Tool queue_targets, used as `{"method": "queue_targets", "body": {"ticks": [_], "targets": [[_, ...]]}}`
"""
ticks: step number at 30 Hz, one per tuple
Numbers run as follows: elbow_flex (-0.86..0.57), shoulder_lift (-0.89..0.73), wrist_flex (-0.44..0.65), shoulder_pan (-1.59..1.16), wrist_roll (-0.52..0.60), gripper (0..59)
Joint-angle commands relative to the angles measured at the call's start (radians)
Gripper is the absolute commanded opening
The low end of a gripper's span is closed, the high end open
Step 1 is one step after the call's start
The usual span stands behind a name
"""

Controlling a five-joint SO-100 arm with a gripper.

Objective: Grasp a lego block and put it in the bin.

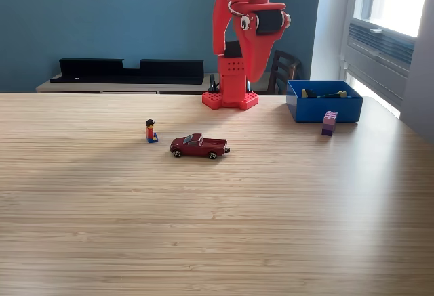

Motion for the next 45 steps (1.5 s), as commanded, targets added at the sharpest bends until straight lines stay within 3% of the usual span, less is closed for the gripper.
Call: {"method": "queue_targets", "body": {"ticks": [1, 26, 33, 41, 45], "targets": [[-0.067, 0.078, -0.015, 0.008, 0.017, 0.0], [-0.057, 0.077, -0.051, 0.060, 0.135, 0.0], [-0.026, 0.075, -0.123, 0.206, 0.321, 0.0], [0.107, 0.075, -0.239, 0.462, 0.505, 0.0], [0.147, 0.075, -0.245, 0.537, 0.784, 0.0]]}}
